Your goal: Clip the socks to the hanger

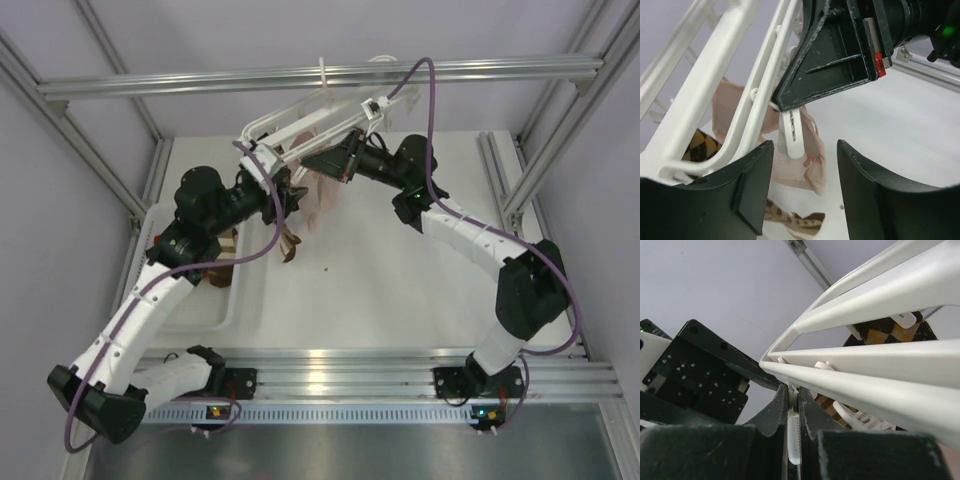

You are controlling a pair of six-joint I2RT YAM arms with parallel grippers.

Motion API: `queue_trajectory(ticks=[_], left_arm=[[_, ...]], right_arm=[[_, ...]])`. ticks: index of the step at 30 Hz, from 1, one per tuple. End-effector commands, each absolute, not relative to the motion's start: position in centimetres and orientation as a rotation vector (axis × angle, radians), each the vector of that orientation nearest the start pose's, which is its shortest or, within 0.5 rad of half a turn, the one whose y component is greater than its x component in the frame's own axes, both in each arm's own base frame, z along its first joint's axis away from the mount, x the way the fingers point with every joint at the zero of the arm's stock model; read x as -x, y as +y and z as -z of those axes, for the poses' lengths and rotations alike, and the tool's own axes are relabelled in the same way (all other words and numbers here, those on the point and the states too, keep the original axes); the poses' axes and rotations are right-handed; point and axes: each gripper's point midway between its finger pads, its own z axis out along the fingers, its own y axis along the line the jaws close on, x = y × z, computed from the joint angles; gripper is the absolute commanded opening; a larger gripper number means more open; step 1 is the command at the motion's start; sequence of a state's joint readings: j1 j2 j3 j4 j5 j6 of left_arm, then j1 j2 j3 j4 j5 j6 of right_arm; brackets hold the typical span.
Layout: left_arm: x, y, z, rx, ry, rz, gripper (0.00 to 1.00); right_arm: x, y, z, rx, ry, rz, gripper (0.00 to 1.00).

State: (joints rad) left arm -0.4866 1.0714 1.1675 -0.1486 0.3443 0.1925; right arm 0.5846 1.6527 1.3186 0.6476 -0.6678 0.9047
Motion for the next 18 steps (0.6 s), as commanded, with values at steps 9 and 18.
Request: queue_trajectory(ticks=[9, 18], left_arm=[[-27.0, -10.8, -41.5, -0.329, 1.586, 0.492, 0.62], [-25.4, -0.3, -30.9, -0.123, 2.025, -0.071, 0.60]], right_arm=[[-32.6, 37.0, -40.7, 0.470, 1.390, -1.669, 0.00], [-32.2, 36.4, -40.6, 0.490, 1.397, -1.654, 0.00]])
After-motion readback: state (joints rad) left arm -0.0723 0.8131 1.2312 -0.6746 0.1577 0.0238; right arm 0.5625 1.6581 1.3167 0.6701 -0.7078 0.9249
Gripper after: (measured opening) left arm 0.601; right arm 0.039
